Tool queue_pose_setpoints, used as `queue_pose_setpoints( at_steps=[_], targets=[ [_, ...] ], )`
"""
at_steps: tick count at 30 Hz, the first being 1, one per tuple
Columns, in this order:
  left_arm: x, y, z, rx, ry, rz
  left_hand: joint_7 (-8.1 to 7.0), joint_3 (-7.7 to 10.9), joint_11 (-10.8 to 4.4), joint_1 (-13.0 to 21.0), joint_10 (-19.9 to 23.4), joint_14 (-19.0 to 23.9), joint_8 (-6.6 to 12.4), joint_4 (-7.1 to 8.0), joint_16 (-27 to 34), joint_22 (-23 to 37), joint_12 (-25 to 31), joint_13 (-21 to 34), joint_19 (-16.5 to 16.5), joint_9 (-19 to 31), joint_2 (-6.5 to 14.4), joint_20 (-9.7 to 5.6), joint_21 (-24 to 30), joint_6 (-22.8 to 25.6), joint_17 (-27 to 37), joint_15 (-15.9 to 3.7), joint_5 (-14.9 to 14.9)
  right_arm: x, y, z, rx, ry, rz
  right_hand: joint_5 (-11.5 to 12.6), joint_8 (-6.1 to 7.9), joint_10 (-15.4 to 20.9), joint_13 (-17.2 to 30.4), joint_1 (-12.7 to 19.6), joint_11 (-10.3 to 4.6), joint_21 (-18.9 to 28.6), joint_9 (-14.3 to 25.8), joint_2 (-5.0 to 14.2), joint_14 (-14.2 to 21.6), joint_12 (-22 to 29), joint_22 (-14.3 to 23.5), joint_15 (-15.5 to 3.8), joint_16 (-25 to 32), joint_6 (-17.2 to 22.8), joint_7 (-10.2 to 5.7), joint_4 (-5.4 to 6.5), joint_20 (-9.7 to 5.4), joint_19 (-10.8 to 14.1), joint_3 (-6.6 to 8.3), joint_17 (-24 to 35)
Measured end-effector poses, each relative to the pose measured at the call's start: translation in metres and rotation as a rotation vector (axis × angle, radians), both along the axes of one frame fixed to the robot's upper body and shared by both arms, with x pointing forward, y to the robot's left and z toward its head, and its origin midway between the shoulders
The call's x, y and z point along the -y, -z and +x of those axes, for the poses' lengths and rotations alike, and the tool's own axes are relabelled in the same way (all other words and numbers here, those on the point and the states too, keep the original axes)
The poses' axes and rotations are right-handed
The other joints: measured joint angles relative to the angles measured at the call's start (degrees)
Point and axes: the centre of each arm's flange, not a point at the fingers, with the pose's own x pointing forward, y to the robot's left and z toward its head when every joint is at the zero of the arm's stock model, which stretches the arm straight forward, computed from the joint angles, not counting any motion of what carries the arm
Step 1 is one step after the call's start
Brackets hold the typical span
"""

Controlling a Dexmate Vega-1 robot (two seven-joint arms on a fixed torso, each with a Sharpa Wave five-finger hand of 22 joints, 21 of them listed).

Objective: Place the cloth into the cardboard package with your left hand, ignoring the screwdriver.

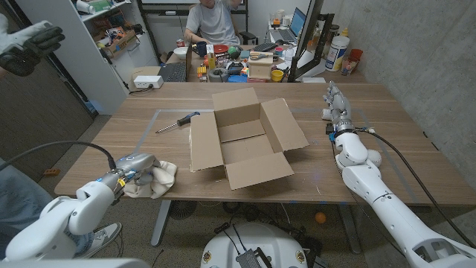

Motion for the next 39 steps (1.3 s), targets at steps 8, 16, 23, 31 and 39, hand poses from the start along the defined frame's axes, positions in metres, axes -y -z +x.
queue_pose_setpoints(
  at_steps=[8, 16, 23, 31, 39],
  targets=[
    [0.002, 0.000, 0.001, 0.022, -0.010, -0.019, 0.64, -0.17, 0.53, 0.77, 0.09, 0.27, 0.00, 0.16, 0.89, 0.00, 0.10, 1.58, -0.21, -0.65, -0.32, -0.80, 0.75, 1.22, 0.00, 0.28, 0.03, 0.002, -0.003, -0.001, 0.006, 0.001, -0.003, 0.00, 0.00, 0.00, 0.00, 0.00, 0.00, 0.00, 0.00, 0.00, 0.00, 0.02, 0.00, 0.00, 0.00, 0.00, 0.00, 0.00, 0.00, 0.00, 0.00, 0.00],
    [0.006, -0.010, 0.002, 0.043, -0.010, -0.032, 1.04, -0.55, 0.62, 0.92, -0.01, 0.27, 0.00, 0.40, 0.90, 0.00, 0.44, 2.81, -0.40, -0.61, -0.17, -1.21, 1.19, 1.61, 0.00, 0.28, 0.37, 0.002, -0.008, -0.005, 0.016, 0.002, -0.007, 0.00, 0.00, -0.01, 0.00, 0.00, -0.01, 0.00, 0.00, 0.00, 0.00, 0.02, 0.00, 0.00, 0.00, 0.00, 0.00, 0.00, 0.00, 0.00, 0.00, 0.00],
    [0.009, -0.027, -0.003, 0.050, 0.005, -0.051, 1.04, -0.79, 0.41, 0.93, -0.22, 0.27, 0.00, 0.63, 0.89, 0.01, 0.44, 3.58, -0.58, -0.41, -0.16, -1.04, 1.19, 1.61, 0.00, 0.28, 0.38, 0.001, -0.013, -0.009, 0.022, 0.007, -0.010, 0.00, 0.00, -0.01, 0.00, 0.00, -0.01, -0.22, 0.00, 0.00, -0.01, 0.02, 0.29, 0.00, 0.00, 0.00, 0.00, 0.00, 0.00, 0.00, 0.00, 0.00],
    [0.009, -0.046, -0.013, 0.059, 0.003, -0.058, 1.04, -0.96, 0.42, 1.14, -0.23, 0.14, 0.00, 0.65, 0.90, 0.04, 0.57, 4.26, -1.28, -0.28, 0.04, -0.99, 1.62, 1.61, 0.00, 0.15, 0.38, 0.001, -0.018, -0.013, 0.029, 0.019, -0.009, 0.00, 0.00, -0.01, 0.00, 0.00, -0.01, -0.22, 0.00, 0.00, -0.01, 0.02, 0.29, 0.00, 0.00, 0.00, 0.00, 0.00, 0.00, 0.00, 0.00, 0.00],
    [0.006, -0.066, -0.028, 0.078, -0.015, -0.061, 1.04, -1.11, 0.72, 1.36, -0.53, 0.03, -0.01, 0.78, 0.89, 0.03, 0.89, 5.25, -1.57, -0.15, 0.12, -0.69, 2.03, 1.61, 0.00, 0.04, 0.83, 0.002, -0.025, -0.016, 0.037, 0.029, -0.006, 0.00, 0.00, -0.02, 0.00, -0.02, -0.01, -0.22, 0.00, 0.02, -0.01, 0.02, 0.29, -0.01, 0.00, 0.00, 0.00, 0.23, 0.34, 0.35, -0.23, 0.00]
  ],
)
